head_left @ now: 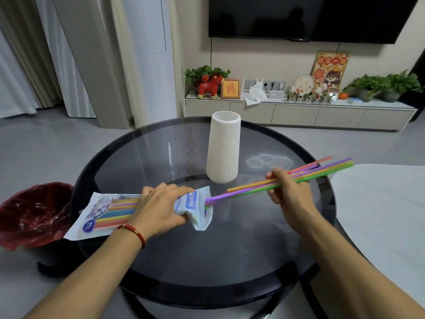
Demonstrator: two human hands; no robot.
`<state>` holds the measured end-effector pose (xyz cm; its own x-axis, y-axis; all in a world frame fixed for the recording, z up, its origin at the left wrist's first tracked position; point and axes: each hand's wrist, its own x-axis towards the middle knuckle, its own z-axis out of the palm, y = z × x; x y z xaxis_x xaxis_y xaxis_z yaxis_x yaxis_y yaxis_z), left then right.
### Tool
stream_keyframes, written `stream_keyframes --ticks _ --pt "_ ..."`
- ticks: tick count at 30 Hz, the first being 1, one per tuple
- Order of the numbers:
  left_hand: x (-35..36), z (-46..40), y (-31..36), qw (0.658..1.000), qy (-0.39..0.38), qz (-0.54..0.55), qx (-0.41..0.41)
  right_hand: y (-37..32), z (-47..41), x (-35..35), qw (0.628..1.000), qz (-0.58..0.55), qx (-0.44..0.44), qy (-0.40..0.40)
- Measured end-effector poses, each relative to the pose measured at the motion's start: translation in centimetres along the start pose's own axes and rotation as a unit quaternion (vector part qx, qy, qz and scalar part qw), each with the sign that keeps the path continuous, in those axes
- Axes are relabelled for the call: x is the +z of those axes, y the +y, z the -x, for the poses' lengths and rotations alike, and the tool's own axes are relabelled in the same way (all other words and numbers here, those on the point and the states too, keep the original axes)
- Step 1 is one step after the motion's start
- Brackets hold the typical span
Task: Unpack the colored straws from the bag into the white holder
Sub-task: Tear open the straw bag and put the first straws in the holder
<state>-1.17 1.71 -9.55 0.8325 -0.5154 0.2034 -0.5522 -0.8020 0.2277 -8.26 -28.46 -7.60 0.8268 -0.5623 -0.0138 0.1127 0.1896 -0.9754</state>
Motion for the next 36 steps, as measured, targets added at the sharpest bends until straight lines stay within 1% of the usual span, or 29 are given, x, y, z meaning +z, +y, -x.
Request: stream_keyframes --ticks 3,5,7,8,10,12,13,14,15,20,23,26,28,29,30,32,33,34,36 --pt "0.3 0.0 -0.6 1.0 -0.017 -0.01 -0.01 -2.8 -0.8 -2.5 0.998 0.039 -0.051 0.027" --pt "0.6 0.1 -0.8 1.0 -0.025 -0.013 -0.01 -5.4 -1.2 -3.1 0.99 0.1 -0.094 0.027" --pt "0.6 0.0 -0.8 0.999 -0.033 -0.021 -0.011 -8.0 -1.7 -2.9 0.974 0.18 -0.14 0.014" --pt "0.7 0.0 -0.8 0.999 -0.036 -0.028 -0.011 -9.2 -1.8 -2.6 0.957 0.237 -0.165 0.005" --pt "0.7 -0.1 -0.7 0.998 -0.043 -0.041 -0.012 -10.6 -1.9 -1.2 0.902 0.383 -0.199 -0.032" --pt "0.7 0.0 -0.5 0.998 -0.045 -0.045 -0.017 -10.3 -1.4 0.6 0.839 0.504 -0.179 -0.099" --pt "0.7 0.0 -0.4 0.998 -0.044 -0.046 -0.02 -9.6 -1.1 1.3 0.817 0.539 -0.162 -0.124" --pt "0.7 0.1 -0.3 0.998 -0.044 -0.046 -0.022 -8.6 -0.8 1.7 0.803 0.56 -0.15 -0.137" --pt "0.7 0.1 -0.3 0.998 -0.044 -0.046 -0.024 -7.6 -0.6 2.0 0.798 0.569 -0.142 -0.14" --pt "0.8 0.2 -0.3 0.998 -0.046 -0.048 -0.019 -4.9 -0.4 1.2 0.821 0.542 -0.153 -0.1" --pt "0.8 0.2 -0.3 0.998 -0.049 -0.046 -0.019 -4.2 -0.5 0.6 0.849 0.495 -0.161 -0.091" --pt "0.8 0.3 -0.3 0.998 -0.044 -0.044 -0.018 -3.7 -0.3 0.1 0.863 0.473 -0.145 -0.098" --pt "0.8 0.2 -0.3 0.998 -0.037 -0.041 -0.018 -4.3 -0.5 0.6 0.875 0.449 -0.165 -0.075" --pt "0.8 0.1 -0.3 0.998 -0.035 -0.039 -0.02 -5.0 -0.7 1.2 0.888 0.419 -0.182 -0.055" --pt "0.9 0.1 -0.3 0.999 -0.034 -0.037 -0.021 -6.0 -1.1 2.0 0.909 0.369 -0.193 -0.028" --pt "0.9 0.0 -0.3 0.999 -0.035 -0.034 -0.024 -8.6 -2.0 4.0 0.953 0.23 -0.197 0.017" --pt "0.9 0.0 -0.3 0.999 -0.035 -0.033 -0.024 -9.9 -2.4 5.1 0.966 0.166 -0.196 0.025" --pt "1.0 0.0 -0.3 0.999 -0.035 -0.032 -0.025 -11.0 -2.9 6.2 0.973 0.12 -0.197 0.025" --pt "0.9 0.0 -0.3 0.999 -0.036 -0.03 -0.026 -12.8 -3.8 8.1 0.975 0.079 -0.208 0.014"
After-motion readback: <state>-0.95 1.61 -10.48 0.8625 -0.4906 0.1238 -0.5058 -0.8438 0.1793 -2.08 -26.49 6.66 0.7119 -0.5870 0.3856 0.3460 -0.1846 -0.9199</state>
